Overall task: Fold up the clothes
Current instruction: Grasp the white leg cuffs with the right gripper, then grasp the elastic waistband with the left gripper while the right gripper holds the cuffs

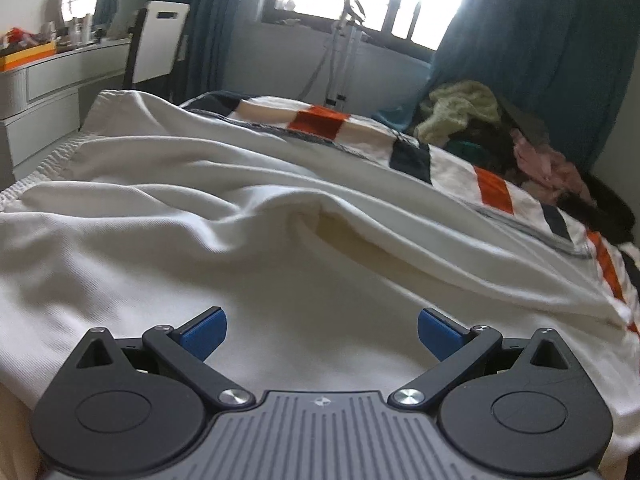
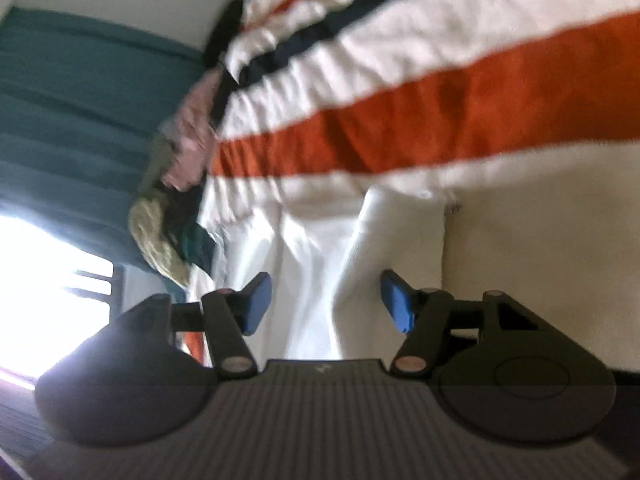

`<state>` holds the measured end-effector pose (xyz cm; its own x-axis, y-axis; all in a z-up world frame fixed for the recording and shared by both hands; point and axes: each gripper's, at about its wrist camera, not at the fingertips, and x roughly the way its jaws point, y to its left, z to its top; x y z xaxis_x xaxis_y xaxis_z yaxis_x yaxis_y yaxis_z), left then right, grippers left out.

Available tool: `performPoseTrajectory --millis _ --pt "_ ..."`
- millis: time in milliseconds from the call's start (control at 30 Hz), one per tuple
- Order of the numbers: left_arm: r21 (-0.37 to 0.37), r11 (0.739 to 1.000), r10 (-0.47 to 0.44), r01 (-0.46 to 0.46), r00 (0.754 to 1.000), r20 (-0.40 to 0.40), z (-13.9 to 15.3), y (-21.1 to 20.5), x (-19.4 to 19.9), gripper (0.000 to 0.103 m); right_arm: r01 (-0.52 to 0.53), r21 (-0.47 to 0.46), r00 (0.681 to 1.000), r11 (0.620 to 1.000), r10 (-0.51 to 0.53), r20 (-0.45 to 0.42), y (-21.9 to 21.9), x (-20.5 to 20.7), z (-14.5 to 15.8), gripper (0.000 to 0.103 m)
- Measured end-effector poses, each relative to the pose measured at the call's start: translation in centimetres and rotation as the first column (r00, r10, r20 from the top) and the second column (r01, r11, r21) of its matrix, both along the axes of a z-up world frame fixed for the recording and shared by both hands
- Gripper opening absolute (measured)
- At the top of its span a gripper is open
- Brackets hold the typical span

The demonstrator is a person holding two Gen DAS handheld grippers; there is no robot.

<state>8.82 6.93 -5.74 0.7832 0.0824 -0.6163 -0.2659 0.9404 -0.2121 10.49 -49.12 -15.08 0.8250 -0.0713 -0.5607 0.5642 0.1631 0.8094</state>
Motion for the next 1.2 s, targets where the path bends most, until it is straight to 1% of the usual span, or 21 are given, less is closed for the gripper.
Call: performPoseTrajectory --millis 100,167,200,267,300,333,467,533,633,700,767,833,867,933,1000,1067,1133,1200 --pt "-0.025 0.999 0.036 -0.036 0.999 -0.016 -0.3 0.7 0.2 0.103 0.013 0.043 0.994 0.999 -0.008 -0.105 0.0 0.2 -1.8 0.063" --pt "-0.041 0.998 0.052 -0.054 0.998 -0.035 -0.6 1.1 0.4 0.103 0.016 0.041 0.991 0.999 -0.011 -0.135 0.1 0.3 -2.5 0.061" --pt "-0.05 0.997 0.06 -0.062 0.997 -0.042 -0.7 1.3 0.4 0.103 0.007 0.015 0.989 1.0 -0.005 -0.151 0.3 0.5 -2.4 0.058" --pt "-0.061 0.995 0.08 -0.083 0.995 -0.053 -0.9 1.8 0.5 0.103 0.002 -0.049 0.983 0.999 -0.011 -0.182 0.5 0.8 -2.0 0.035" --pt "-0.065 0.993 0.092 -0.096 0.994 -0.056 -0.9 2.0 0.4 0.103 0.005 -0.068 0.983 0.998 -0.017 -0.183 0.7 0.8 -1.9 0.028" --pt "-0.072 0.991 0.107 -0.111 0.993 -0.058 -0.8 2.4 0.3 0.103 0.009 -0.077 0.984 0.997 -0.023 -0.174 0.8 0.7 -2.0 0.012" --pt "-0.142 0.97 0.186 -0.195 0.98 -0.072 -0.1 5.2 -0.4 0.102 0.022 -0.101 0.992 0.995 -0.034 -0.124 0.9 0.1 -1.7 0.009" --pt "-0.159 0.956 0.242 -0.247 0.969 -0.047 1.3 7.2 -1.1 0.101 0.026 -0.117 0.994 0.993 -0.038 -0.1 0.9 0.0 -1.3 0.009" --pt "-0.171 0.93 0.331 -0.325 0.944 0.005 3.7 10.5 -2.5 0.101 0.02 -0.159 0.996 0.987 -0.034 -0.088 1.1 -0.2 -0.6 0.009" --pt "-0.18 0.913 0.378 -0.367 0.925 0.032 5.4 12.7 -3.5 0.101 0.027 -0.159 0.996 0.987 -0.04 -0.08 1.0 -0.3 -0.5 0.009" --pt "-0.188 0.896 0.417 -0.402 0.908 0.046 6.6 15.3 -4.6 0.102 0.035 -0.153 0.996 0.988 -0.047 -0.074 0.9 -0.5 -0.5 0.009" --pt "-0.176 0.879 0.456 -0.443 0.889 0.037 7.1 17.5 -5.8 0.102 0.038 -0.152 0.996 0.988 -0.05 -0.076 0.9 -0.5 -0.5 0.009" --pt "-0.168 0.87 0.475 -0.464 0.88 0.028 7.3 18.6 -6.5 0.102 0.036 -0.158 0.996 0.987 -0.049 -0.08 1.0 -0.5 -0.5 0.009" --pt "-0.183 0.851 0.504 -0.493 0.863 0.017 7.2 20.9 -8.2 0.102 0.032 -0.17 0.995 0.985 -0.047 -0.089 1.1 -0.4 -0.4 0.009" --pt "-0.221 0.83 0.523 -0.512 0.852 -0.013 6.7 22.8 -9.7 0.102 0.028 -0.182 0.995 0.983 -0.046 -0.093 1.2 -0.4 -0.3 0.009" --pt "-0.278 0.797 0.544 -0.536 0.837 -0.054 5.8 24.8 -11.3 0.102 0.027 -0.184 0.994 0.983 -0.045 -0.097 1.2 -0.5 -0.3 0.009" --pt "-0.368 0.745 0.563 -0.555 0.821 -0.098 4.6 26.9 -13.1 0.101 0.028 -0.177 0.994 0.984 -0.046 -0.099 1.1 -0.6 -0.4 0.009" --pt "-0.464 0.683 0.573 -0.565 0.807 -0.14 3.2 28.9 -14.8 0.099 0.031 -0.168 0.994 0.985 -0.047 -0.095 1.1 -0.8 -0.4 0.009"
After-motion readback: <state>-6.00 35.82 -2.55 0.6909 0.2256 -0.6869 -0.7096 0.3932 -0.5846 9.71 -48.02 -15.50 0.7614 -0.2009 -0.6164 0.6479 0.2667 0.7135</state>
